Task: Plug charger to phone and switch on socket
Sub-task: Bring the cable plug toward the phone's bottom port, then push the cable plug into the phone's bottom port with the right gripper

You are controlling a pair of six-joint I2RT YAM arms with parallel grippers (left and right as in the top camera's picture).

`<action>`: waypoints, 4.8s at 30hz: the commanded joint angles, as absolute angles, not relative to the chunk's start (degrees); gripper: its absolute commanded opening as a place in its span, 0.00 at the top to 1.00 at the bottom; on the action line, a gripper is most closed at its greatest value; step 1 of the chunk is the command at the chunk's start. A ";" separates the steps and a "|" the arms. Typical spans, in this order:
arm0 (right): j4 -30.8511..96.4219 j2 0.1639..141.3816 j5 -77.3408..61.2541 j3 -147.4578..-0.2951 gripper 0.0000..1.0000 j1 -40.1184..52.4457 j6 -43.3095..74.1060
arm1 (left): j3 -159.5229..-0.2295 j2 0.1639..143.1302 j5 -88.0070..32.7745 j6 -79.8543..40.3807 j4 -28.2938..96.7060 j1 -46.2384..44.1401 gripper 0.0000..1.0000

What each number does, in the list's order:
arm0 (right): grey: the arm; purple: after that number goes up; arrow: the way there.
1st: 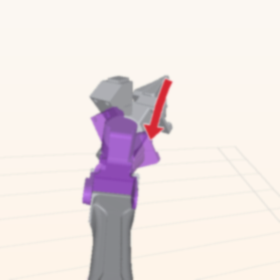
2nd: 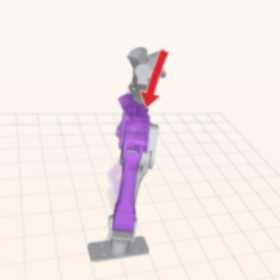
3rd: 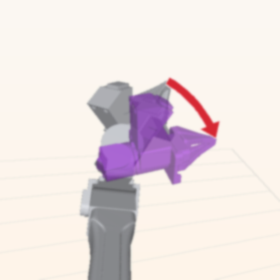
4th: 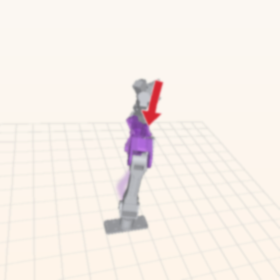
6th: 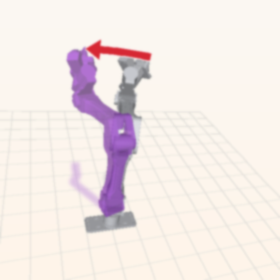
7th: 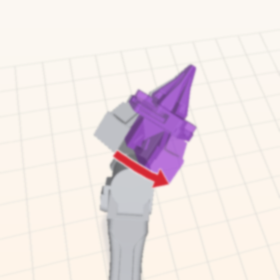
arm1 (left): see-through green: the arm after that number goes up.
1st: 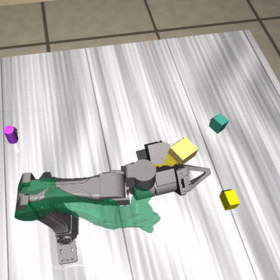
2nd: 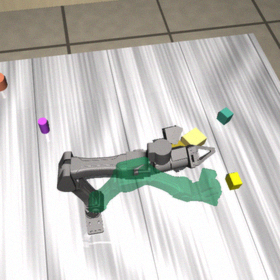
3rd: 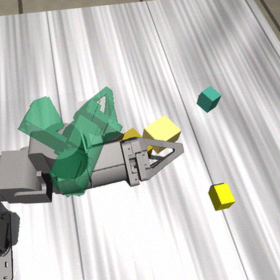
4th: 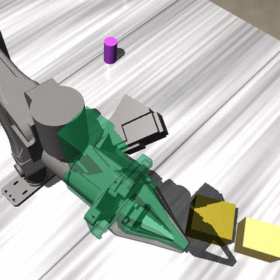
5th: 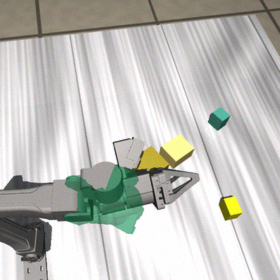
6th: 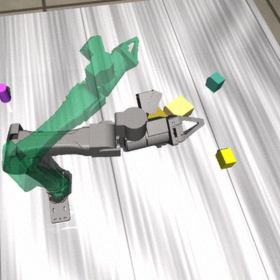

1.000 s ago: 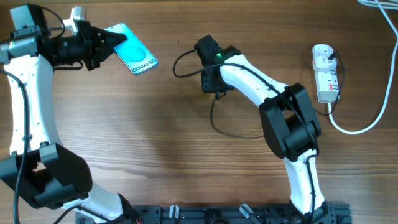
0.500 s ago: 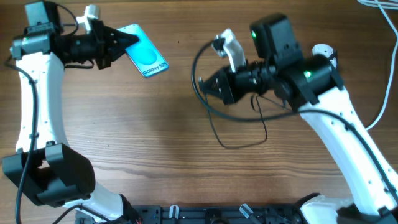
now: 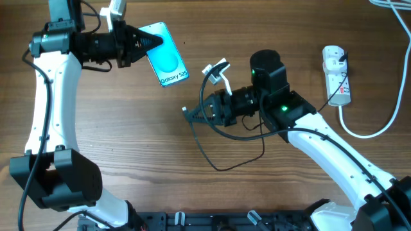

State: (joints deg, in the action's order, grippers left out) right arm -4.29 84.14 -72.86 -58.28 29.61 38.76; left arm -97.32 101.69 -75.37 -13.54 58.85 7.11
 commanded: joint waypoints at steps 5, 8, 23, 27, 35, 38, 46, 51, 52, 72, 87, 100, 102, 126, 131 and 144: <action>-9.54 84.16 -72.69 -58.04 0.96 27.66 47.03 | -97.49 101.80 -85.91 -7.70 58.83 6.85 0.96; -13.85 84.16 -71.72 -58.04 0.96 27.66 49.25 | -97.49 101.80 -84.93 -7.70 60.97 6.76 0.96; -15.38 84.23 -70.70 -58.04 0.96 27.68 51.22 | -97.49 101.80 -82.04 -8.01 61.49 2.15 0.96; -15.38 84.23 -70.70 -58.04 0.96 27.66 51.46 | -97.49 101.80 -83.55 -8.14 60.49 2.13 0.96; -15.42 84.23 -70.24 -58.04 0.96 27.66 53.56 | -97.49 101.80 -86.89 -10.96 57.52 3.36 0.96; -15.86 84.23 -69.38 -58.04 0.96 27.66 54.39 | -97.49 101.80 -87.00 -12.25 57.19 3.92 0.96; -17.41 84.23 -68.77 -58.04 0.96 26.37 57.25 | -97.49 101.80 -86.94 -12.21 57.17 3.92 0.96; -17.54 84.23 -68.77 -58.04 0.96 26.37 57.23 | -97.49 101.80 -86.32 -12.19 57.14 3.86 0.96; -17.56 84.23 -68.77 -58.04 0.96 26.37 57.25 | -97.49 101.80 -86.32 -12.19 57.14 3.73 0.96; -17.37 84.23 -68.99 -58.04 0.96 26.37 57.23 | -97.49 101.80 -85.62 -12.23 54.61 1.58 0.96; -20.25 84.23 -68.75 -58.04 0.96 26.37 58.70 | -97.49 101.80 -85.43 -12.21 54.63 -0.10 0.96; -17.15 84.23 -69.41 -58.04 0.96 26.37 58.52 | -97.49 101.80 -87.55 -14.17 53.34 3.55 0.96; -17.23 84.23 -69.41 -58.04 0.96 26.37 58.52 | -97.49 101.80 -87.64 -14.15 53.34 3.66 0.96; -19.25 84.23 -69.45 -58.04 0.96 25.10 59.00 | -97.49 101.80 -87.66 -13.72 53.58 1.61 0.96; -19.25 84.23 -69.41 -58.04 0.96 24.99 59.05 | -97.49 101.80 -87.66 -13.72 53.60 1.61 0.96; -19.31 84.23 -66.81 -58.04 0.96 24.97 60.25 | -97.49 101.80 -90.37 -12.01 53.58 1.58 0.96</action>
State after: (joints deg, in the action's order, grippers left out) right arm -18.94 84.16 -70.30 -58.19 25.91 59.37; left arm -97.32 101.80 -85.41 -12.84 53.47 1.78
